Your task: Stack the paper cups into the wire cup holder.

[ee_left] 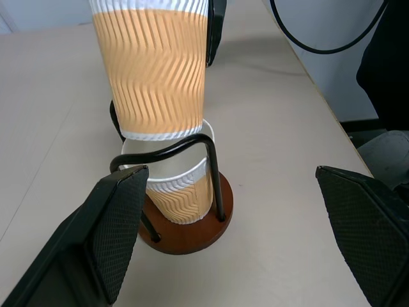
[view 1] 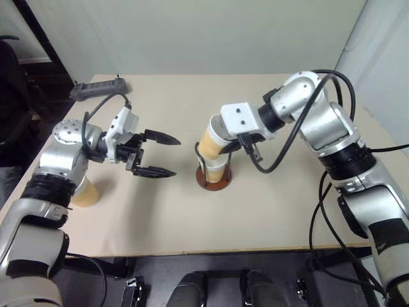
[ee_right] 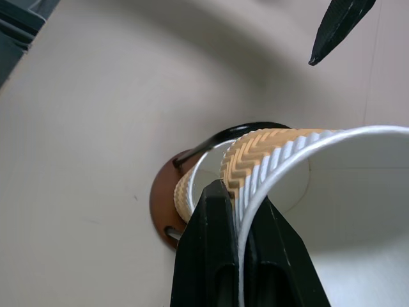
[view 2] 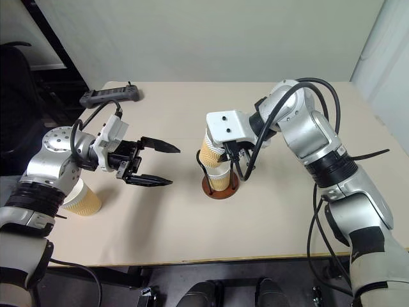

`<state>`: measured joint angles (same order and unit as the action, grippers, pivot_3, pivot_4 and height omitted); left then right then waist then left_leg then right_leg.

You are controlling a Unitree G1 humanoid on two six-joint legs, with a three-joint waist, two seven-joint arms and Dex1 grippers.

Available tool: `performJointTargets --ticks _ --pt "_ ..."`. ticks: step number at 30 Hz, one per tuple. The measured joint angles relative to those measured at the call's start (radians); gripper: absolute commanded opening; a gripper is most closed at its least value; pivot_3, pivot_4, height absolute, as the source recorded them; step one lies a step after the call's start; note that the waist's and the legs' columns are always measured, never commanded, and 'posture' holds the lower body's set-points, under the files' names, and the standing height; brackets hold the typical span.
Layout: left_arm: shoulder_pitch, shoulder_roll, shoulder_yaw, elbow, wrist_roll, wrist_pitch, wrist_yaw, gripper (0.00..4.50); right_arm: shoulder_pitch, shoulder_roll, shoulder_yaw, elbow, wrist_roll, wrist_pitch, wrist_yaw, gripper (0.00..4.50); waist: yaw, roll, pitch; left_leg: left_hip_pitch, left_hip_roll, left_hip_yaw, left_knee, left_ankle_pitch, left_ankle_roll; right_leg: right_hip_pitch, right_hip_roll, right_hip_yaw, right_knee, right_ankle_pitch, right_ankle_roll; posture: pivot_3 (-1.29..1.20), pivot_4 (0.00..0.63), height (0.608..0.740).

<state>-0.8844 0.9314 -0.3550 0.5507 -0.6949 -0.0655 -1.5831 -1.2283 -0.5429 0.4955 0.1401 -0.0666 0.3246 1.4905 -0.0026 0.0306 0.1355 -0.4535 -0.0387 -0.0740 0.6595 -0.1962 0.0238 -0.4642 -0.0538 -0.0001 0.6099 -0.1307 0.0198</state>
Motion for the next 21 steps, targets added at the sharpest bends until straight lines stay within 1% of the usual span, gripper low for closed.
performJointTargets --ticks 7,13,21 --pt "0.007 0.008 0.000 -0.022 -0.010 0.013 0.000 4.50 -0.001 0.011 0.001 0.022 -0.018 -0.026 -0.002 0.03 0.000 0.000 0.000 0.000 0.000 0.000 0.000 0.000 0.000 0.000 0.000 0.000 0.000 0.000 0.000 0.00 0.150 0.740" --pt "0.006 0.009 0.000 -0.031 -0.013 0.029 0.000 4.50 -0.001 -0.012 0.001 0.034 -0.031 -0.044 0.011 0.03 0.000 0.000 0.000 0.000 0.000 0.000 0.000 0.000 0.000 0.000 0.000 0.000 0.000 0.000 0.000 0.00 0.150 0.740" --pt "0.003 0.009 -0.003 -0.025 -0.013 0.026 0.000 4.50 -0.001 -0.012 0.001 0.020 -0.038 -0.050 0.030 0.03 -0.001 0.000 0.000 0.000 0.000 0.000 -0.001 0.000 0.000 0.000 0.000 0.000 0.000 0.000 0.000 0.00 0.150 0.740"
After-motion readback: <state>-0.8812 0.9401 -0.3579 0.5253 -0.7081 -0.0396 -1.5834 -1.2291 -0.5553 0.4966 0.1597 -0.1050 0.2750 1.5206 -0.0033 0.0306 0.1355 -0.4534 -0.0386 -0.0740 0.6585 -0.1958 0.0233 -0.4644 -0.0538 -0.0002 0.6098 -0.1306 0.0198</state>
